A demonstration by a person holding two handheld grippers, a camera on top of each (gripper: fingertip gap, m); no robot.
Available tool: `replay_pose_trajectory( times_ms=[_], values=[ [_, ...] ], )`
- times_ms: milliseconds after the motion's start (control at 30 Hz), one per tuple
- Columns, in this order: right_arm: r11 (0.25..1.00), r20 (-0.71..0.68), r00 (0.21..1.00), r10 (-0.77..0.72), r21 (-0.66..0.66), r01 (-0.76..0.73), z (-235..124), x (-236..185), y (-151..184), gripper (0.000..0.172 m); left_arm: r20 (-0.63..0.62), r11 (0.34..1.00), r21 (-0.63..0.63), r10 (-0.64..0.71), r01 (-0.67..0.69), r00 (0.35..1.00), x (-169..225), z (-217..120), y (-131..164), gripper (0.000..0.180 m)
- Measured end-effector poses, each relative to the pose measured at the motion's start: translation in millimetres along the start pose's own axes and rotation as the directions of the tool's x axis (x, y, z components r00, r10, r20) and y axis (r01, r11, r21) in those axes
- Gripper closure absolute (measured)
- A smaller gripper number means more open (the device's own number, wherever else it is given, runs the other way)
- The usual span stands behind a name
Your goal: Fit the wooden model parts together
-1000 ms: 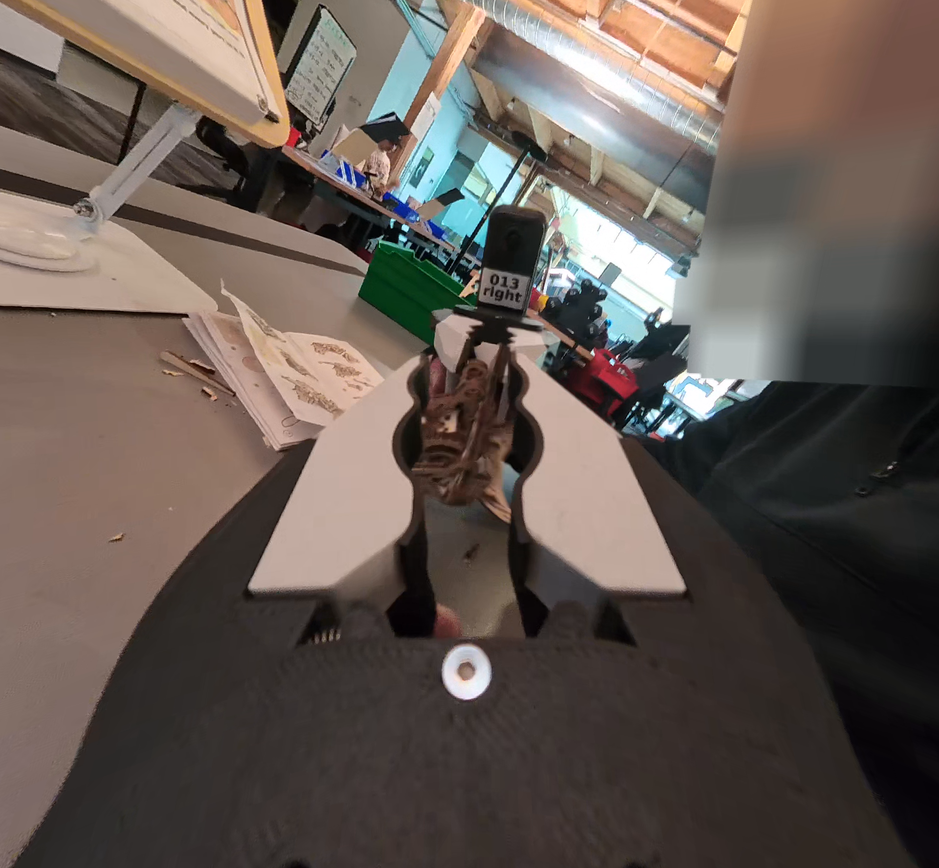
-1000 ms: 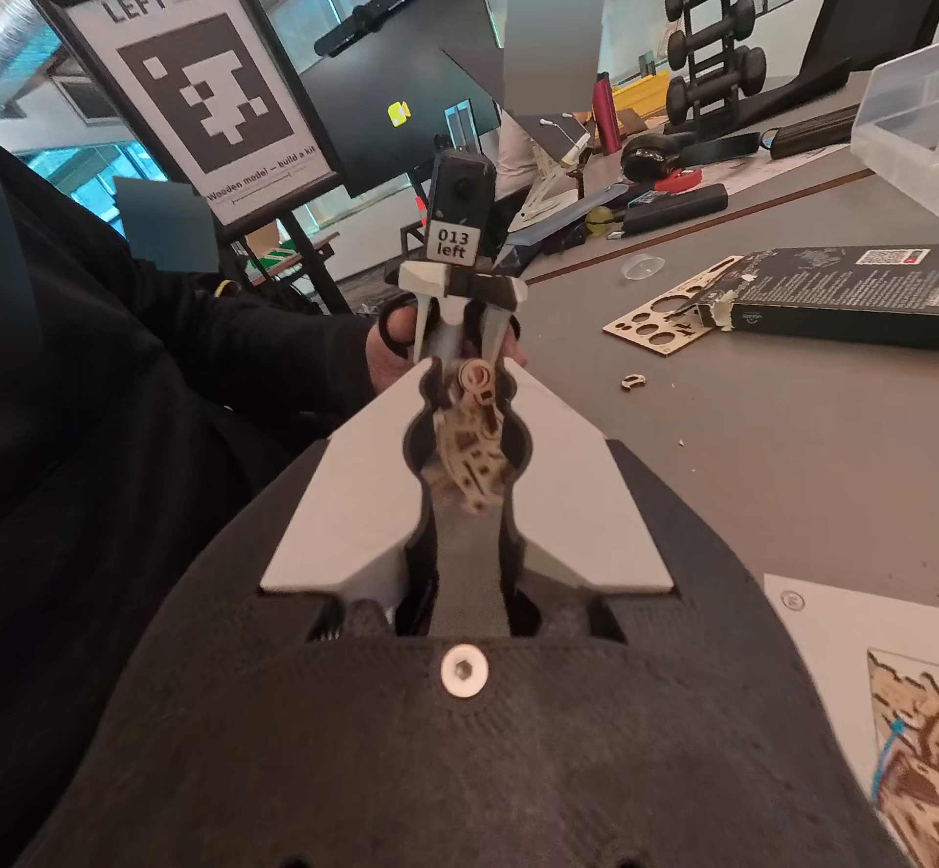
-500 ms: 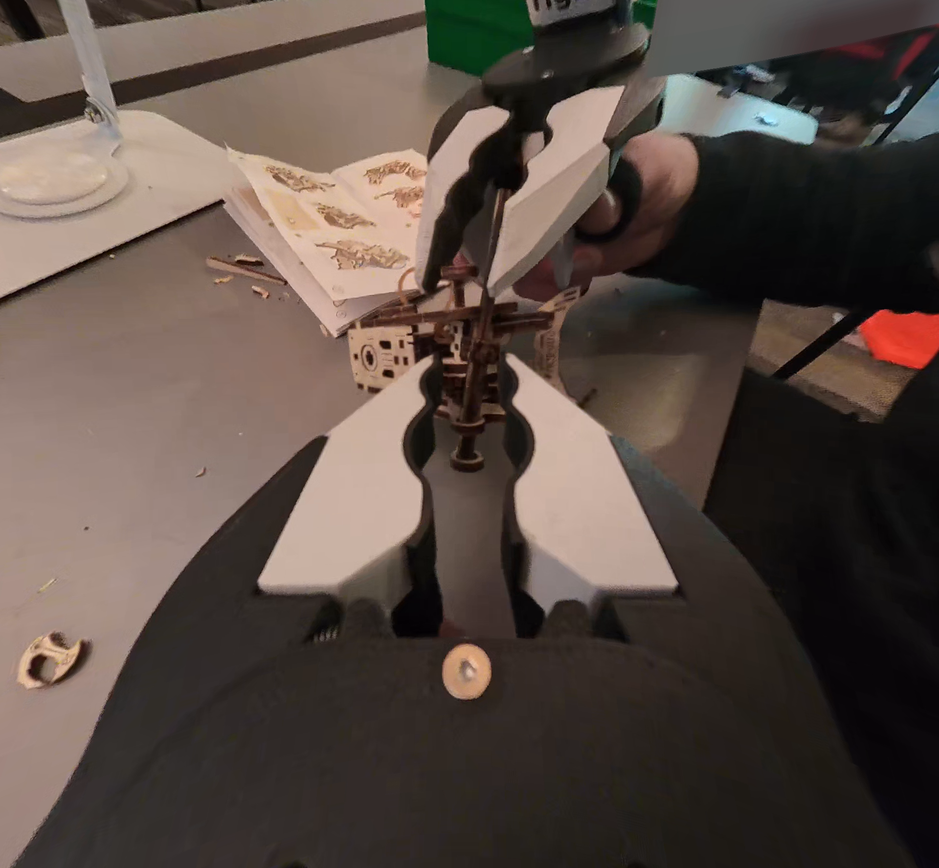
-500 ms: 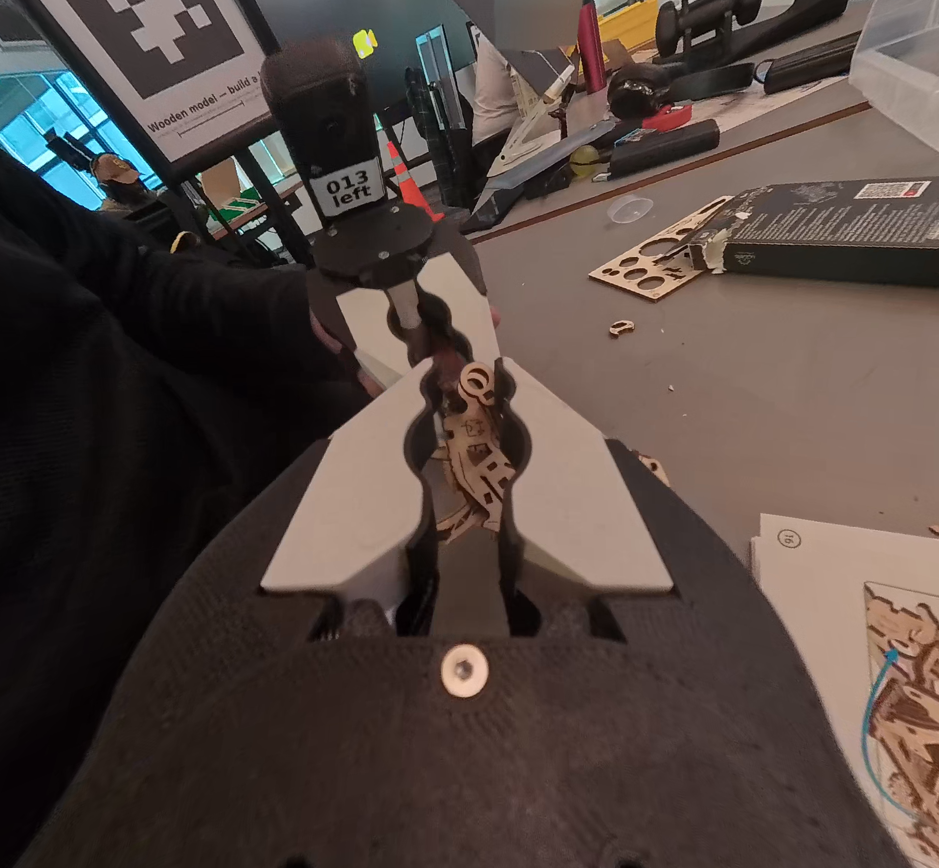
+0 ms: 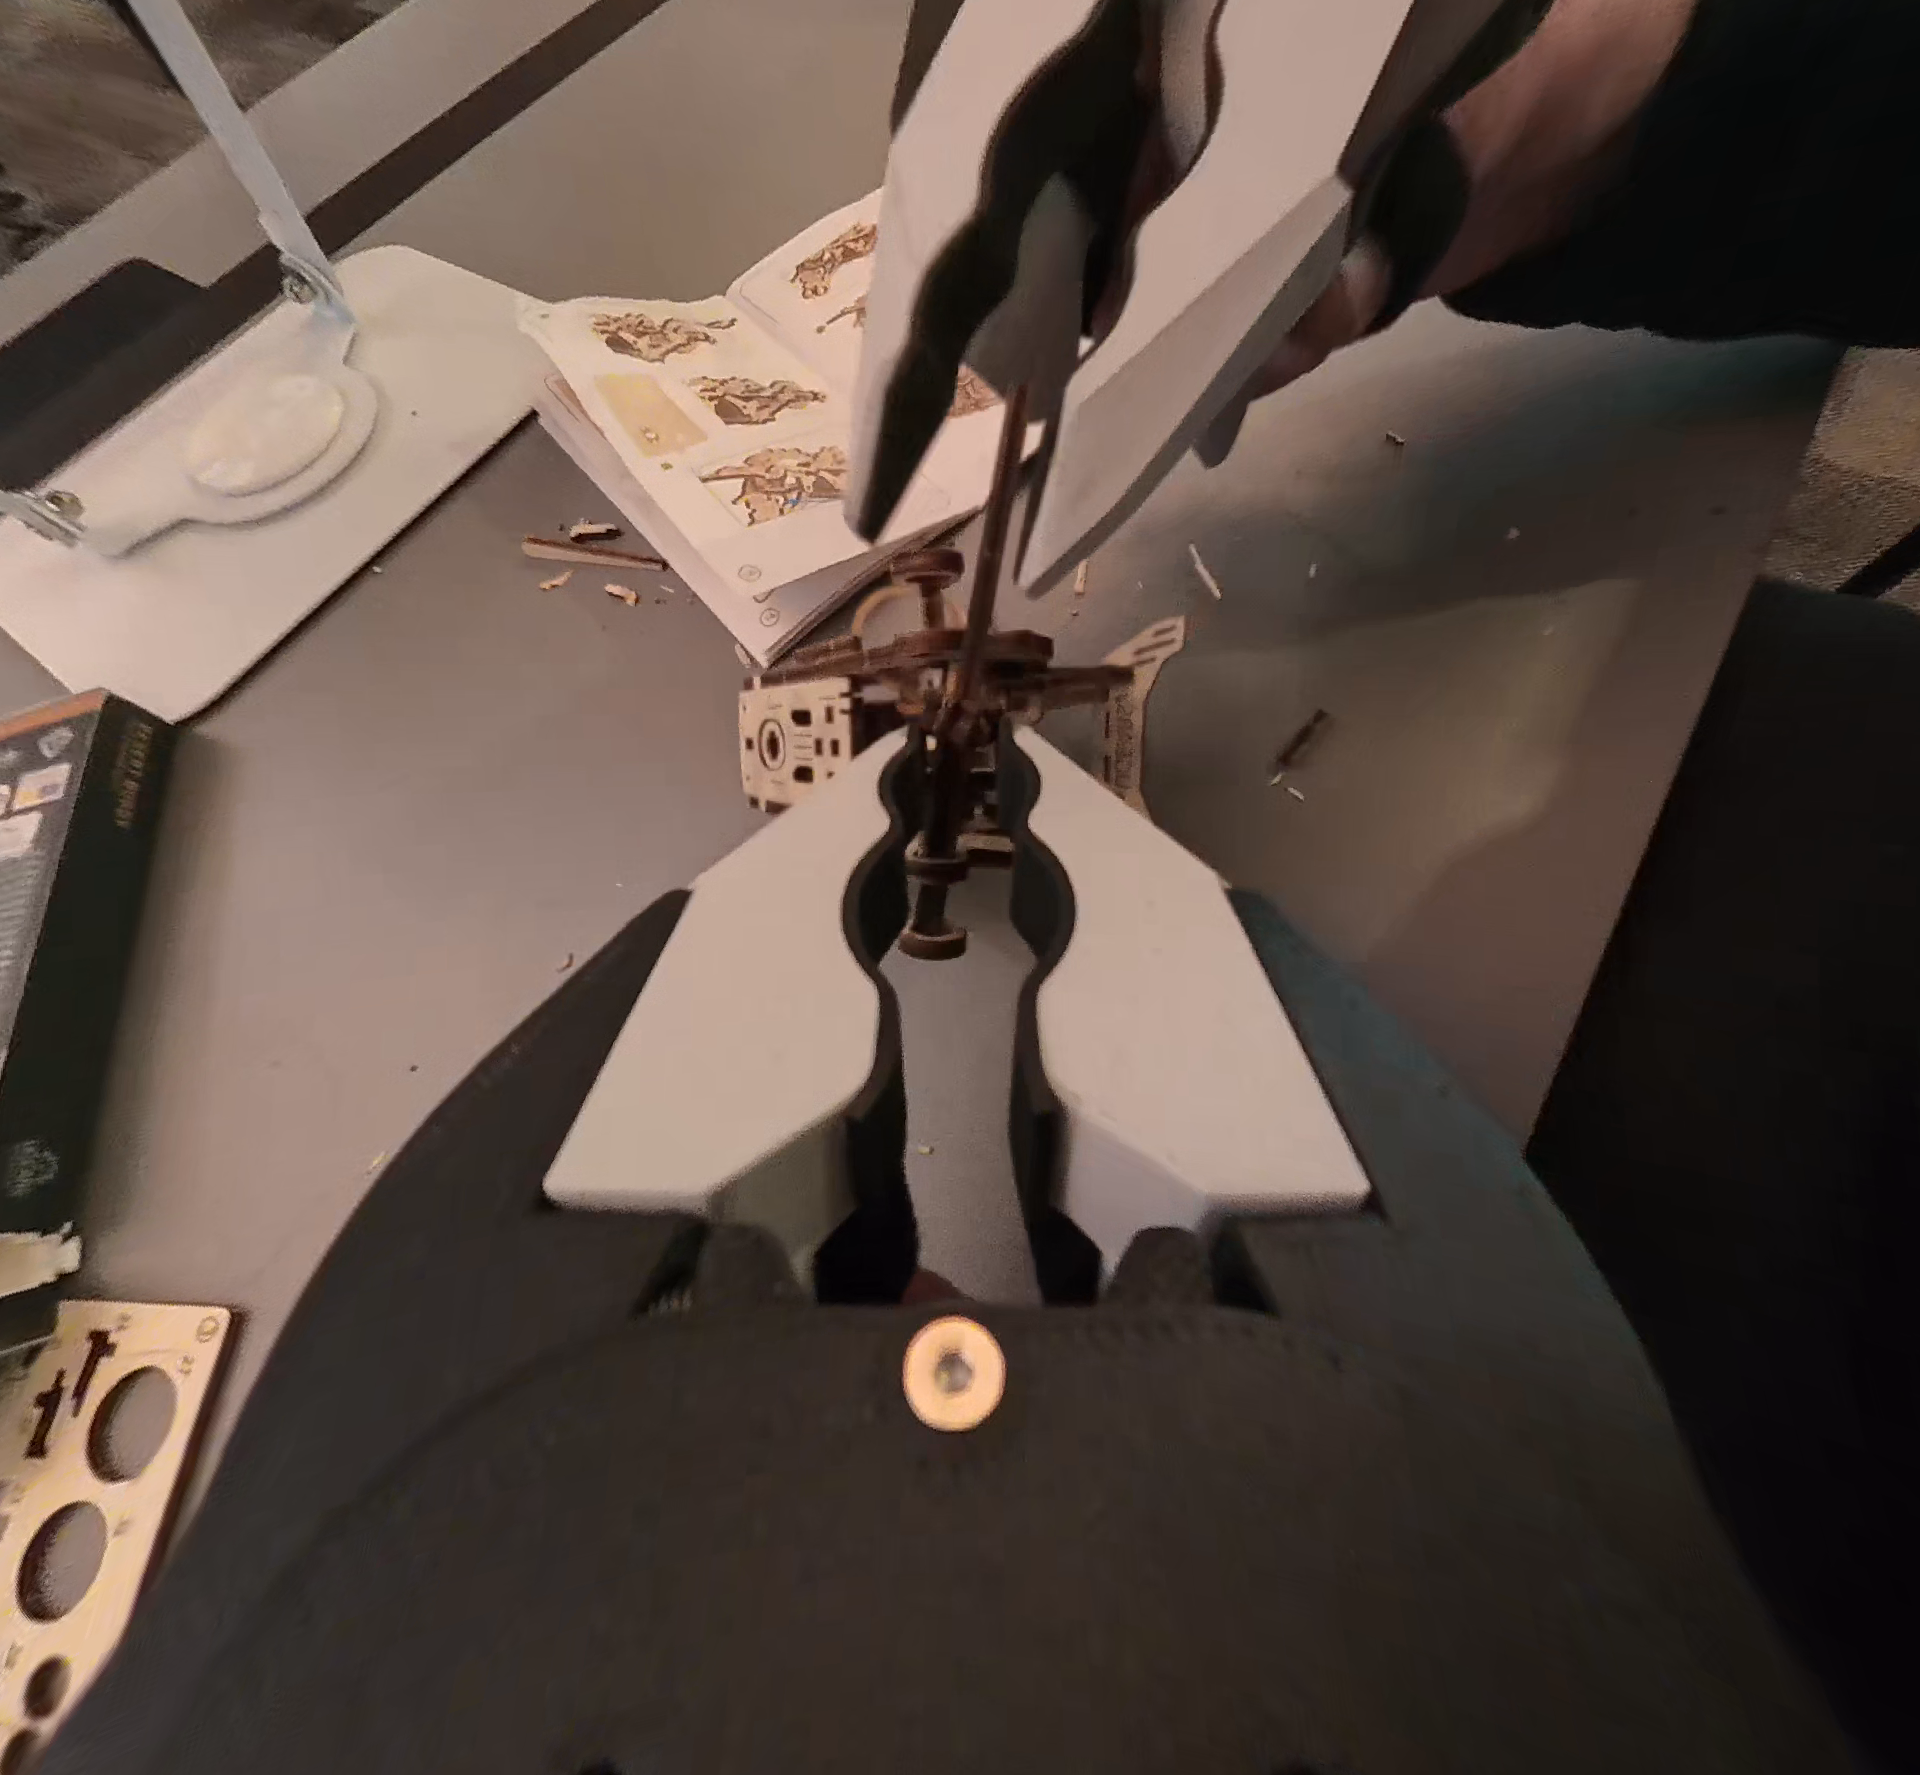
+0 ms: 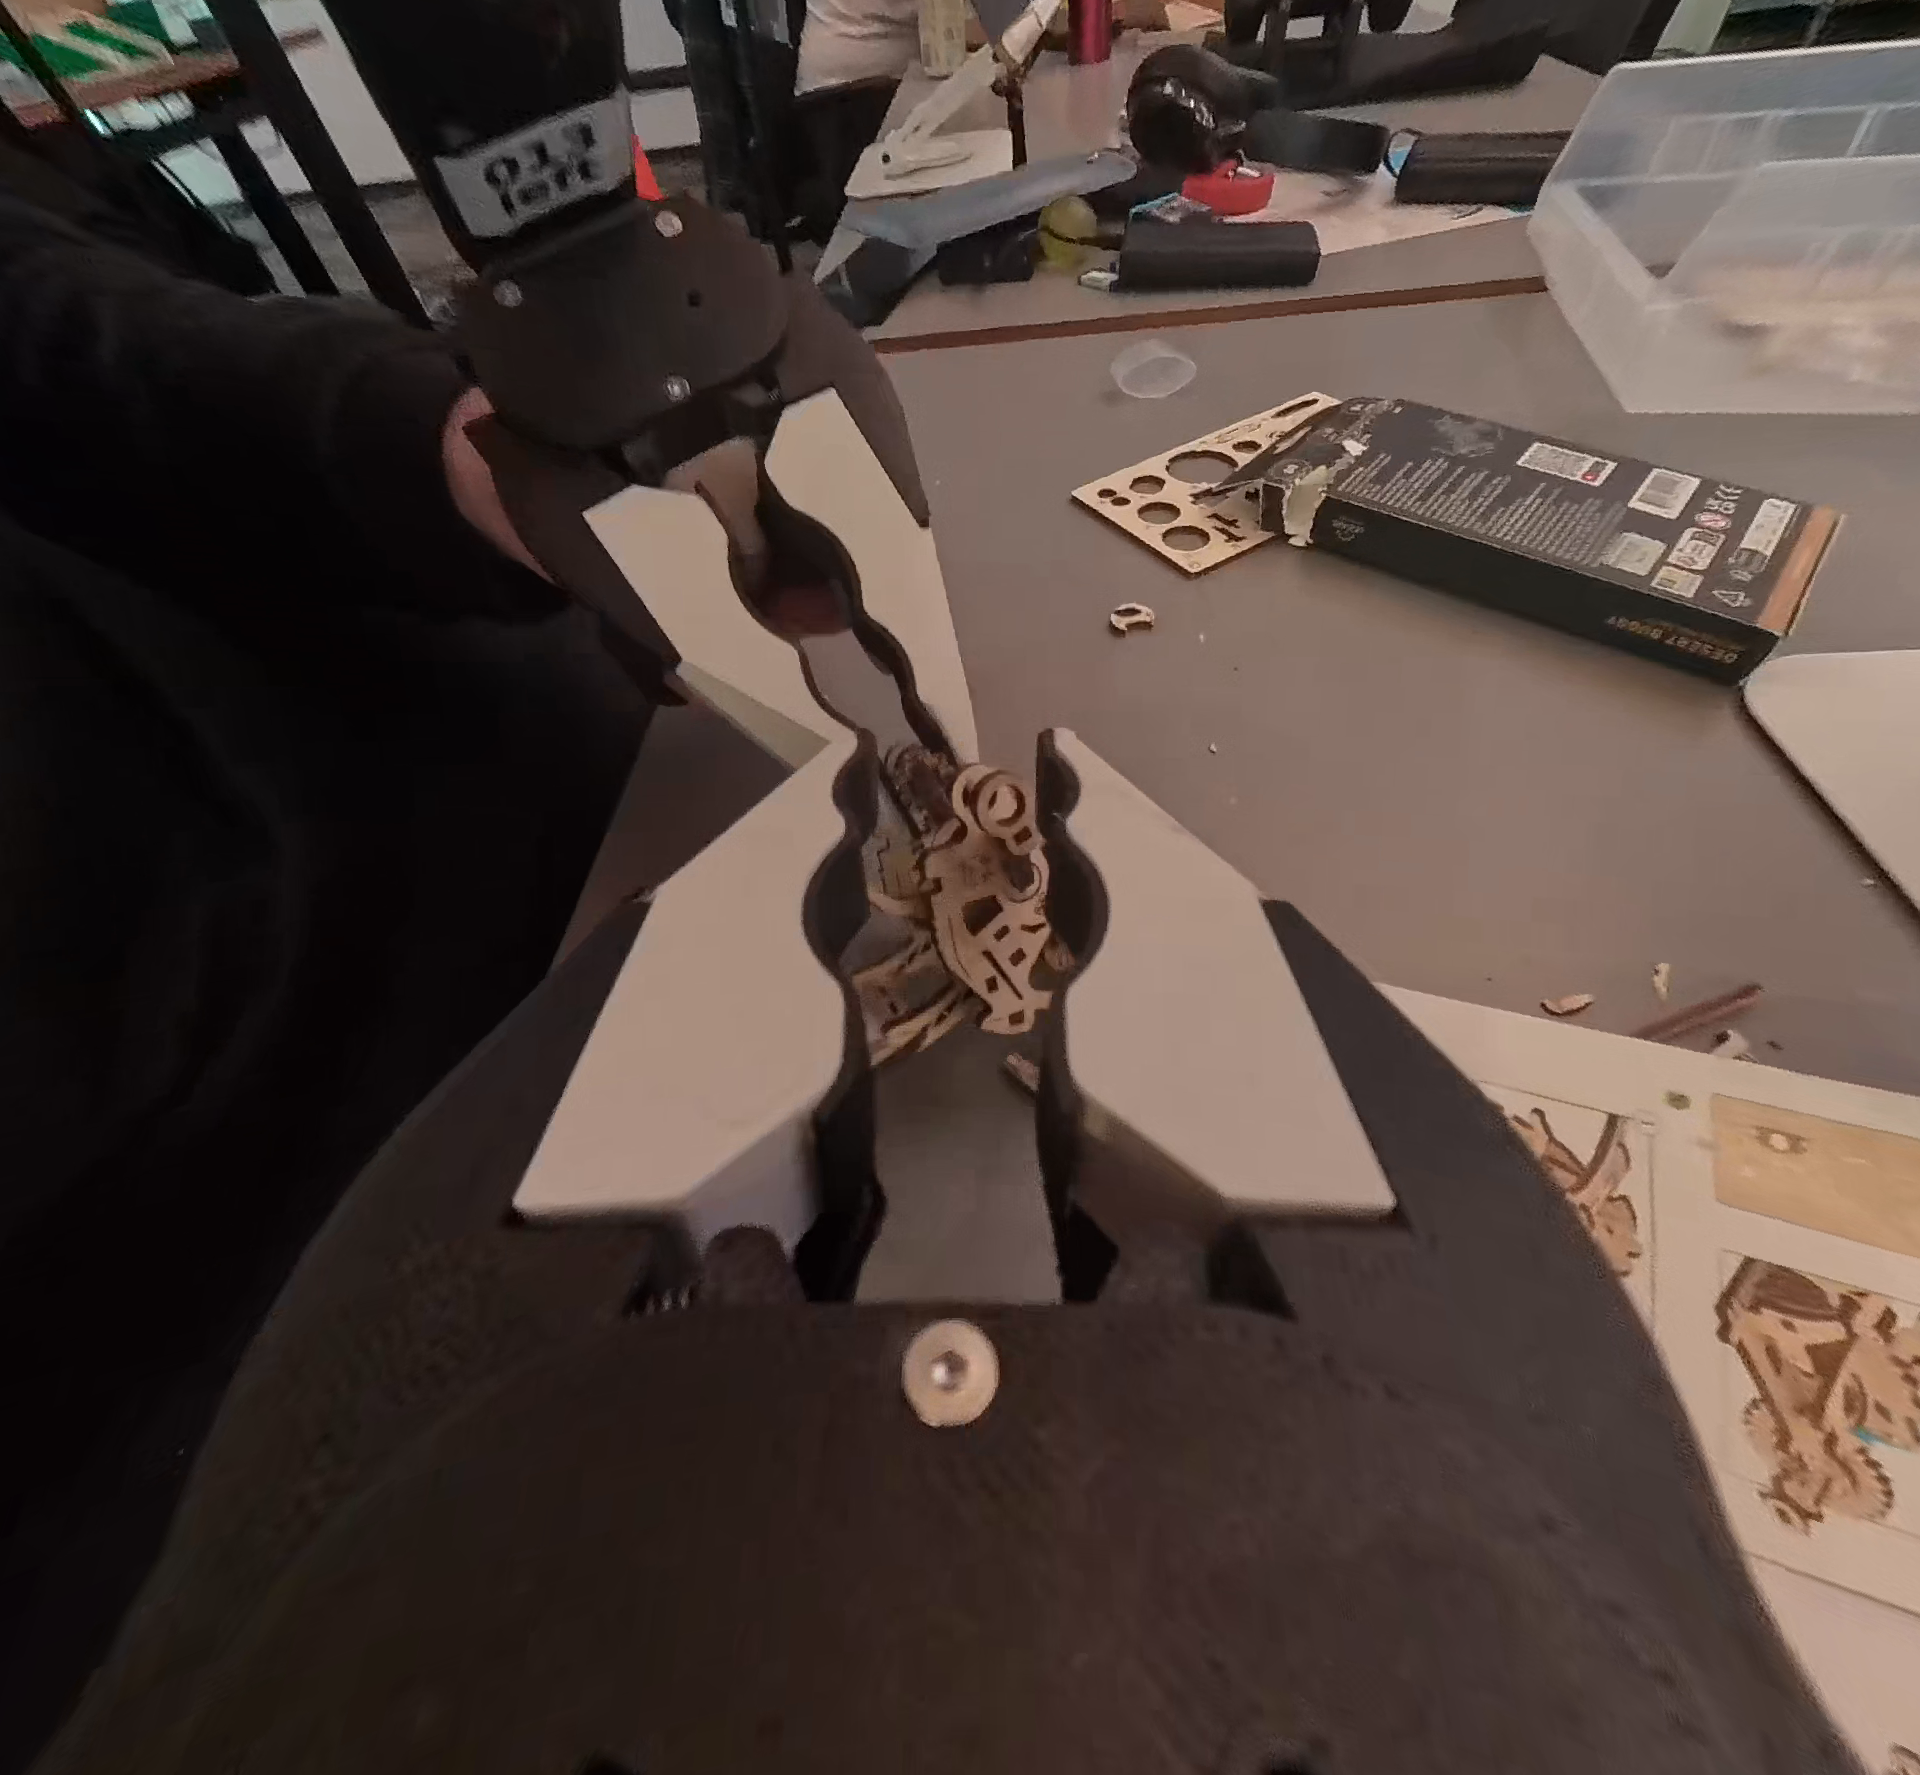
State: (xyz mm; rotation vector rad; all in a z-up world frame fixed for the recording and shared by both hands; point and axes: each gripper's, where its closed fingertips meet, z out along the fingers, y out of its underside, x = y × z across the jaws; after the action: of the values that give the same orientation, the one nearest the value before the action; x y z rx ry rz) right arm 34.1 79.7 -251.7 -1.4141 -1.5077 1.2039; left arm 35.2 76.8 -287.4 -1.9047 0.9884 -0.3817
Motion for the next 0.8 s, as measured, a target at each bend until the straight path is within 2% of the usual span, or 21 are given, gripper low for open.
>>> replay_pose_trajectory(
  times_ms=[133, 233, 433, 567, 800],
  values=[
    [0.997, -0.032, 0.996, -0.077, -0.028, 0.076, 0, -4, 4, 0.166, 0.022, 1.000, 0.014, 0.012, -0.012, 1.000, -1, -1, -3, 0.170],
    [0.996, -0.036, 0.995, -0.090, -0.028, 0.089, 0, -6, 5, 0.167, 0.032, 1.000, 0.014, 0.021, -0.022, 0.999, -2, 0, -2, 0.170],
    [0.996, 0.018, 1.000, 0.023, 0.082, -0.025, -8, -5, 1, 0.171, 0.055, 0.999, 0.013, 0.051, -0.052, 0.997, -5, 0, -2, 0.164],
    [0.990, 0.040, 0.996, 0.081, 0.111, -0.085, -9, -1, 2, 0.171, 0.069, 0.996, 0.006, 0.086, -0.087, 0.994, -6, 3, -3, 0.170],
    [0.958, 0.094, 0.970, 0.222, 0.165, -0.235, -16, 6, 1, 0.172, 0.077, 0.995, 0.012, 0.095, -0.097, 0.992, -9, 3, -6, 0.164]
  ],
)
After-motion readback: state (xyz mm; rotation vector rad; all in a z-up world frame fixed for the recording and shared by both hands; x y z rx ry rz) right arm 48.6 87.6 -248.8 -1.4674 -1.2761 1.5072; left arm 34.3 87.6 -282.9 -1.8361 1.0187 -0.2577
